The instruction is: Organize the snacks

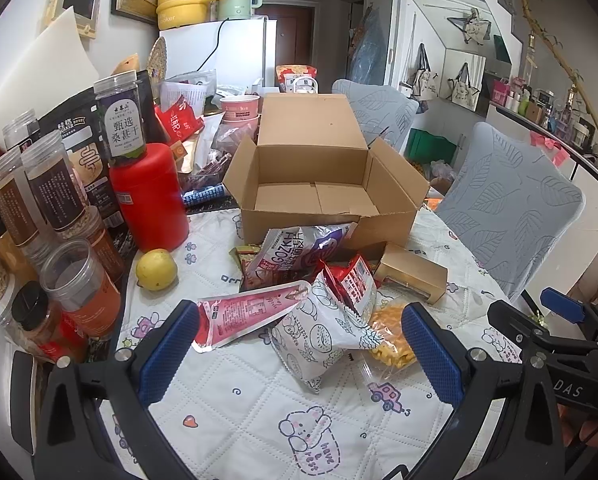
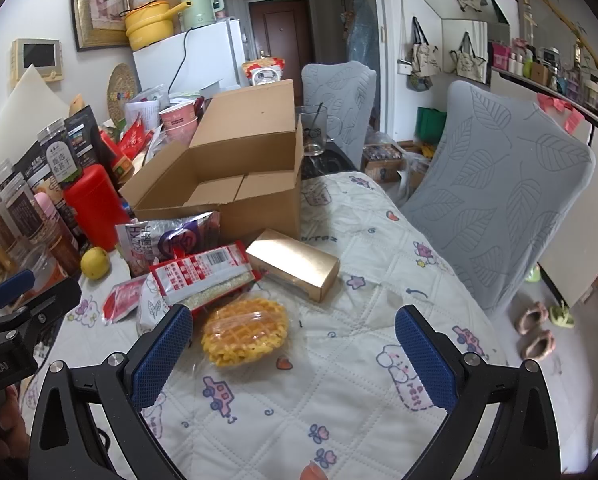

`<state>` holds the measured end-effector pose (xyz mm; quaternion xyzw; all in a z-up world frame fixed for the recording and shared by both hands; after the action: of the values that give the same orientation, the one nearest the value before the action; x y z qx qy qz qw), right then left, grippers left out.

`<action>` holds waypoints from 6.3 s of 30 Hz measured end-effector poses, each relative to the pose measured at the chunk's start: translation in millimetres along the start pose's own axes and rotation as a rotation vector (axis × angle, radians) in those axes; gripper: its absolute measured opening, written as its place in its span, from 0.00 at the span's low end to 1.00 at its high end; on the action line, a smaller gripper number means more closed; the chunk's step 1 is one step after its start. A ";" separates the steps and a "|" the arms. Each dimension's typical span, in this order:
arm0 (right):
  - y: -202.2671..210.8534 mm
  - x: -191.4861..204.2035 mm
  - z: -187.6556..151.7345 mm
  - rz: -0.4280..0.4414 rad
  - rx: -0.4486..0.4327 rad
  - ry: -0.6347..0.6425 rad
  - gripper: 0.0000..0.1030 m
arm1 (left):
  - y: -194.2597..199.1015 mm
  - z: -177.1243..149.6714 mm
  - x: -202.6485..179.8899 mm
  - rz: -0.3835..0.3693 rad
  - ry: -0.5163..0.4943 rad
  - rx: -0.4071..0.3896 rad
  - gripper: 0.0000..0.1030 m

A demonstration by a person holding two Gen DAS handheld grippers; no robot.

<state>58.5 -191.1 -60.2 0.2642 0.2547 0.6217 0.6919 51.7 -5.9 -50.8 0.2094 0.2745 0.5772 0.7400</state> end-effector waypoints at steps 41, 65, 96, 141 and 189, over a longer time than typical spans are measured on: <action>-16.5 17.3 -15.7 0.080 0.016 0.043 1.00 | -2.3 -11.6 12.6 -0.044 0.072 0.018 1.00; -108.9 68.1 -44.1 0.209 0.208 0.219 1.00 | -46.6 -47.9 51.4 -0.065 0.175 0.146 1.00; -112.3 62.0 -60.0 0.306 0.257 0.266 0.66 | -128.5 -43.9 0.2 -0.370 -0.151 0.271 1.00; -39.0 46.1 -63.7 0.371 0.129 0.168 0.58 | -45.5 -59.5 -8.6 -0.276 -0.006 0.168 0.51; -41.2 97.7 138.6 0.418 -0.227 0.246 0.58 | -68.6 149.0 21.1 -0.198 -0.051 -0.150 0.51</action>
<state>192.3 -104.2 10.6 0.1542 0.2054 0.8031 0.5377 202.8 -1.3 16.2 0.1398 0.2307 0.5145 0.8139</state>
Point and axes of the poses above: each gripper's, at about its wrist camera, not at the fingertips, and y roughly against the way its jaws point, x to its left, z to its top, the point moved 8 cm from there along -y, roughly the way its jaws point, and after that the axes turned 10 degrees about -z, right-handed, at the moved point
